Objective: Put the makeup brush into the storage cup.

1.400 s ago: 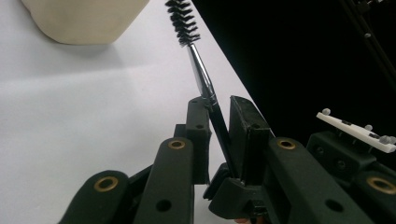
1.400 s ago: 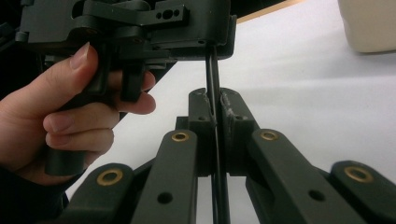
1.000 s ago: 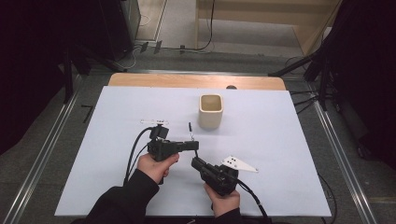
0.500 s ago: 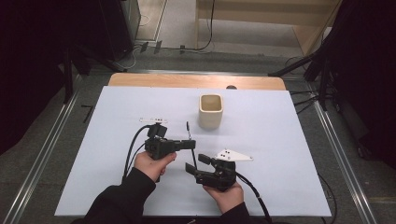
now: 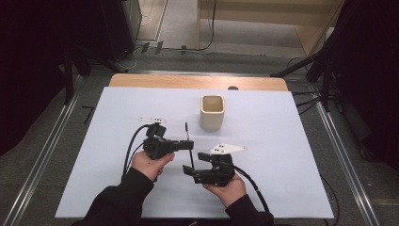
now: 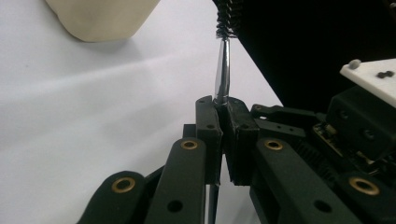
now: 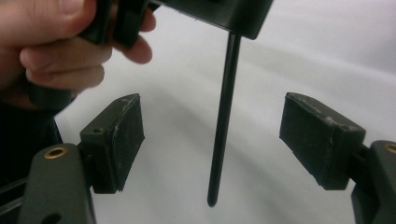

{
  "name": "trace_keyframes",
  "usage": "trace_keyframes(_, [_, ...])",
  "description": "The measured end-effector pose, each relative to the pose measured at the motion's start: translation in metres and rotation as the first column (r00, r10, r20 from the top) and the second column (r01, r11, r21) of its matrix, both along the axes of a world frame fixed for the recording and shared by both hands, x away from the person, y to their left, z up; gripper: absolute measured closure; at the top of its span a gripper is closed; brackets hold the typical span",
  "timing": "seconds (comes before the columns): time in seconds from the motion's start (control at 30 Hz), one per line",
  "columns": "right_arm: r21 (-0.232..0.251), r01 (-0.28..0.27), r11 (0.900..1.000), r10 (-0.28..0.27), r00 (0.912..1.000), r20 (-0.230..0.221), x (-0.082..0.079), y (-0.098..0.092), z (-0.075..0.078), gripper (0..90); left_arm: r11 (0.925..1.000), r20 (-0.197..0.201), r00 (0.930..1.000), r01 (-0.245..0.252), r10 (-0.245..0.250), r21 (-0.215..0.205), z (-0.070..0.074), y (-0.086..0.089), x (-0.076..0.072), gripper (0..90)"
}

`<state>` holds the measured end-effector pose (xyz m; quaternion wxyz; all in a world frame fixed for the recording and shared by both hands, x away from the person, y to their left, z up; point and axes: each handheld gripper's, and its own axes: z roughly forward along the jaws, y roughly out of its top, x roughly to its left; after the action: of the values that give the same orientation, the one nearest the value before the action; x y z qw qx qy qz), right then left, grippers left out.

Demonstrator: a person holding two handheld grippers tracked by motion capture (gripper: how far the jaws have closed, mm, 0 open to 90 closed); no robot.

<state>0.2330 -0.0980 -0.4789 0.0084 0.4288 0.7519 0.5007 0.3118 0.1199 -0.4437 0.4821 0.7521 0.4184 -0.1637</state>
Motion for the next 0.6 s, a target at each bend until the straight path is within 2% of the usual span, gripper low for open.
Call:
trace_keyframes(0.07, [-0.022, -0.027, 0.999, 0.027, 0.9996, 0.005, 0.002, 0.0, 0.002, 22.6, 0.9999, -0.002, 1.0, 0.009, -0.009, 0.005, 0.0, 0.0, 0.001, 85.7])
trace_keyframes(0.2, [0.0, -0.099, 0.995, 0.099, 0.9951, -0.007, 0.008, -0.005, 0.001, 22.5, 0.9993, 0.003, 0.9996, 0.029, -0.029, 0.023, -0.001, -0.001, 0.002, 85.7])
trace_keyframes(0.3, [-0.03, -0.136, 0.99, 0.136, 0.9906, -0.014, 0.013, -0.006, -0.002, 22.7, 0.9983, 0.006, 0.9992, 0.039, -0.04, 0.043, -0.002, -0.001, 0.003, 85.6])
trace_keyframes(0.4, [-0.006, -0.171, 0.985, 0.17, 0.9848, -0.036, 0.019, -0.011, -0.003, 22.8, 0.9978, 0.01, 0.9989, 0.045, -0.045, 0.05, -0.003, 0.0, 0.004, 85.6])
trace_keyframes(0.6, [0.032, -0.225, 0.974, 0.226, 0.9733, -0.039, 0.029, -0.024, -0.002, 25.7, 0.9945, 0.027, 0.9961, 0.082, -0.084, 0.066, -0.004, 0.001, 0.007, 85.6])
